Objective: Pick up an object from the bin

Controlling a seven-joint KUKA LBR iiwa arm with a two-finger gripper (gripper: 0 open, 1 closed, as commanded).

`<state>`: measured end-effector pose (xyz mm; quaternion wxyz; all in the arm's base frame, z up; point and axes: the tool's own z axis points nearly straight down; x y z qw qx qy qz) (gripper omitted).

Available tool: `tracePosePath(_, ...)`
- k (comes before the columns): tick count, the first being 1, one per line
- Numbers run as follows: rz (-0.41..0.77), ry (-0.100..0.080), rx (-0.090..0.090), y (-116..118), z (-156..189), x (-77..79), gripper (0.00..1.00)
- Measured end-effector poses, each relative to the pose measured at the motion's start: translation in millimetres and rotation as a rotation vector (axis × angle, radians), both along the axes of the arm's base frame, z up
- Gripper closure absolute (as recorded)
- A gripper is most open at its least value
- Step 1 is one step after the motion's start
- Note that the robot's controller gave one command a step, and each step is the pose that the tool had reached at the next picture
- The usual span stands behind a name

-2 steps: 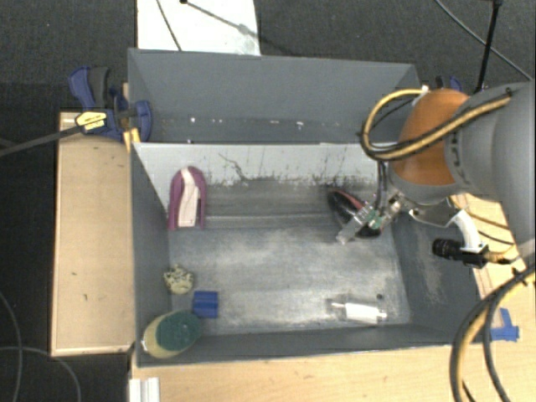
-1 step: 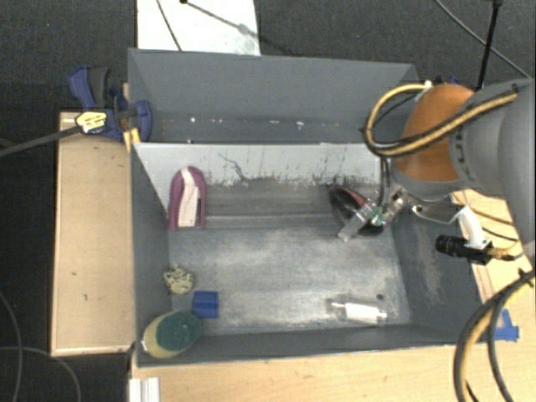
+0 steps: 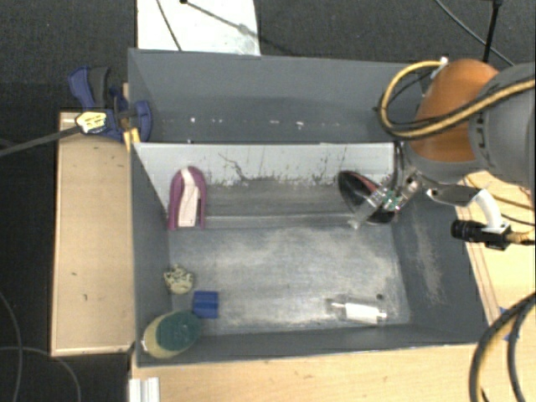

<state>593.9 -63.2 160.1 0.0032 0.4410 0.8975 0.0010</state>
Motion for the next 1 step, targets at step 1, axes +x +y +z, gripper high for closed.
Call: tracePosePath(1, 0.011, 0.001, 0.0, -0.6, 37.9, 1.2, 1.0)
